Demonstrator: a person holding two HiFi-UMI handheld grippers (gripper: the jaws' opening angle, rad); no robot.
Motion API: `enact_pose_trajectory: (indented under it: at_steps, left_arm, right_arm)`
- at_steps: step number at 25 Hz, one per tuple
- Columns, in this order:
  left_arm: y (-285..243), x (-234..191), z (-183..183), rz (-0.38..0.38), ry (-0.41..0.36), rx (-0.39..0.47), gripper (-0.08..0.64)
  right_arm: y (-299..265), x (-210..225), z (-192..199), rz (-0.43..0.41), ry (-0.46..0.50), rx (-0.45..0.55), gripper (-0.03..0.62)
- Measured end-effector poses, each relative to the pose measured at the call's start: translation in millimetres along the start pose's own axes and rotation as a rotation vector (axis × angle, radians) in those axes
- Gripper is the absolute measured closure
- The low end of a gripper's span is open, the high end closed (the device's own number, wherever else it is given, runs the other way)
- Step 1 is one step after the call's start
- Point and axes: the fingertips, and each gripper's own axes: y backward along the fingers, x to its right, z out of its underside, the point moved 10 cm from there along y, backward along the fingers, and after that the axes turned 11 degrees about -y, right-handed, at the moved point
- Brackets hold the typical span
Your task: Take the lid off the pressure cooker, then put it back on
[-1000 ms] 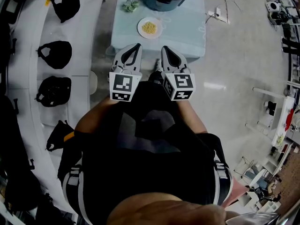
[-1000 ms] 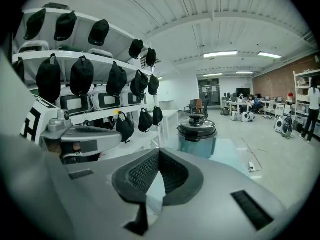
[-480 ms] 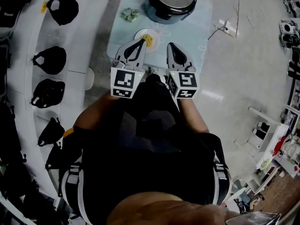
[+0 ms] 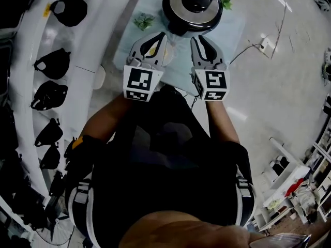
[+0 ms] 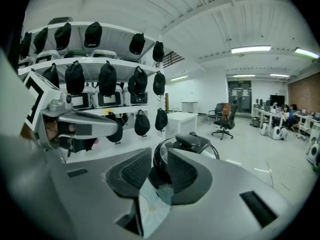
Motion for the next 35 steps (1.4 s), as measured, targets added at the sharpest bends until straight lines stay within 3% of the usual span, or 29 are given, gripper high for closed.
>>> enact_pose_trajectory:
  at_steps: [3,9,19,24,28,35]
  left_arm:
    - [-20,1,-7,-0.026,0.007,-0.014,0.552]
    - [-50,-7,-11,-0.069,0.013,-0.051,0.552]
    - [-99,-27,-4,-0.130,0.102,-0.107,0.552]
    - [-120,-38,7,-0.138,0.064,-0.140,0.552]
    - [-135,-41,8,-0.155,0.104,-0.179,0.552]
    - [-148,-46,19,-0.158,0.095,-0.183,0.552]
  right_arm:
    - [-18,25,-14,-0.079,0.047,-0.012,0.420]
    - [-60,62,-39,-0.170,0.144,-0.015,0.379]
    - [-128,104,-55,-0.309,0.224,-0.062,0.298]
    - [-153,115,-56,-0.377,0.262,-0.103,0.275]
    - [-172,120,-51,-0.425,0.299,-0.152,0.270]
    - [-197,118,-49,-0.503,0.351,-0.220,0.270]
